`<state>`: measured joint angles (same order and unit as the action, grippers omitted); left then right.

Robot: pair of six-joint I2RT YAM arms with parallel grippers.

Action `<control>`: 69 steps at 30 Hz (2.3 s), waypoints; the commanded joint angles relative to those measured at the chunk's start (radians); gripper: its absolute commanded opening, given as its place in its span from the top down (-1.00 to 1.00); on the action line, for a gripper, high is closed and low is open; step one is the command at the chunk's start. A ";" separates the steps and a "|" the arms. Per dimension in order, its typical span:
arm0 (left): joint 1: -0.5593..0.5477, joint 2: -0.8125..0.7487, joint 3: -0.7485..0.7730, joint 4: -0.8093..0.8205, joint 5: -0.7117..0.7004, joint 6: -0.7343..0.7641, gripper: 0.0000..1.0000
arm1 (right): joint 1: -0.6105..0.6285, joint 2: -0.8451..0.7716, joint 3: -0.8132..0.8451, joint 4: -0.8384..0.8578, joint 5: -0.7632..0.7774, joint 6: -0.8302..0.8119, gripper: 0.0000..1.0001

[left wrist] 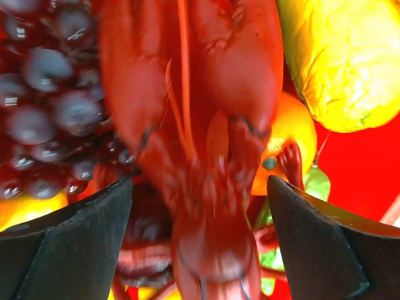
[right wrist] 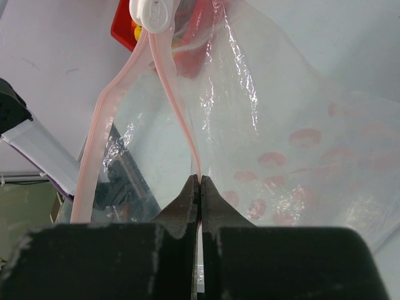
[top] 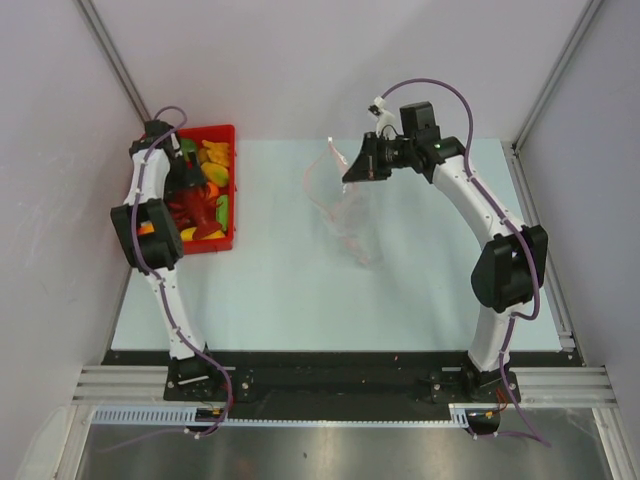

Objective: Place the food in the zip-top bag and seal the zipper
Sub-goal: Pick up the fake lobster from the bin, then place the fake lobster in the zipper food storage bag.

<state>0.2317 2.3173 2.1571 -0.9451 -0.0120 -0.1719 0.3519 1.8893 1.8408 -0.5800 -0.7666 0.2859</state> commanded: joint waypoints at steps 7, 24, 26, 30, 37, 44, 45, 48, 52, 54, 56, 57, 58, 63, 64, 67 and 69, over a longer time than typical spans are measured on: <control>0.012 -0.039 0.047 0.012 0.081 0.003 -0.25 | 0.009 -0.001 0.040 -0.015 0.024 -0.025 1.00; -0.009 -0.613 -0.259 0.520 0.440 -0.189 0.63 | -0.025 -0.035 0.040 0.037 -0.201 0.013 1.00; -0.047 -0.680 -0.352 0.717 0.512 -0.205 0.82 | -0.025 -0.050 0.008 0.097 -0.305 0.068 1.00; -0.136 -0.840 -0.480 1.084 0.663 -0.222 1.00 | -0.021 -0.079 -0.052 0.293 -0.411 0.228 1.00; -0.353 -0.834 -0.419 1.400 0.900 -0.330 0.99 | 0.001 -0.104 -0.133 0.624 -0.503 0.525 1.00; -0.517 -0.822 -0.417 1.543 1.014 -0.295 1.00 | 0.021 -0.105 -0.134 0.430 -0.415 0.389 1.00; -0.534 -0.826 -0.427 1.559 1.021 -0.281 1.00 | 0.025 -0.105 -0.133 0.386 -0.393 0.350 1.00; -0.594 -0.832 -0.463 1.582 1.057 -0.249 1.00 | 0.036 -0.104 -0.132 0.326 -0.364 0.302 1.00; -0.670 -0.839 -0.512 1.577 1.070 -0.186 1.00 | 0.050 -0.098 -0.112 0.283 -0.329 0.271 1.00; -0.689 -0.840 -0.529 1.580 1.074 -0.176 1.00 | 0.064 -0.093 -0.085 0.256 -0.313 0.263 1.00; -0.707 -0.840 -0.551 1.585 1.084 -0.173 1.00 | 0.073 -0.088 -0.057 0.244 -0.307 0.263 1.00; -0.712 -0.840 -0.560 1.588 1.087 -0.173 1.00 | 0.079 -0.087 -0.049 0.238 -0.304 0.265 1.00; -0.716 -0.842 -0.581 1.589 1.093 -0.175 1.00 | 0.082 -0.088 -0.046 0.236 -0.306 0.268 1.00; -0.716 -0.898 -0.681 1.499 1.144 -0.031 1.00 | 0.088 -0.094 -0.035 0.239 -0.307 0.288 1.00; -0.718 -0.910 -0.721 1.467 1.141 0.006 1.00 | 0.088 -0.096 -0.035 0.232 -0.306 0.288 1.00; -0.715 -0.972 -0.788 1.375 1.136 0.127 1.00 | 0.087 -0.104 -0.028 0.221 -0.304 0.289 1.00; -0.704 -0.996 -0.821 1.338 1.133 0.169 1.00 | 0.087 -0.107 -0.025 0.204 -0.318 0.286 1.00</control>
<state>-0.4820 1.4235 1.3800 0.4595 1.1030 -0.1864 0.4397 1.8343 1.7588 -0.3504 -1.0691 0.5713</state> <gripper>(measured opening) 0.539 0.011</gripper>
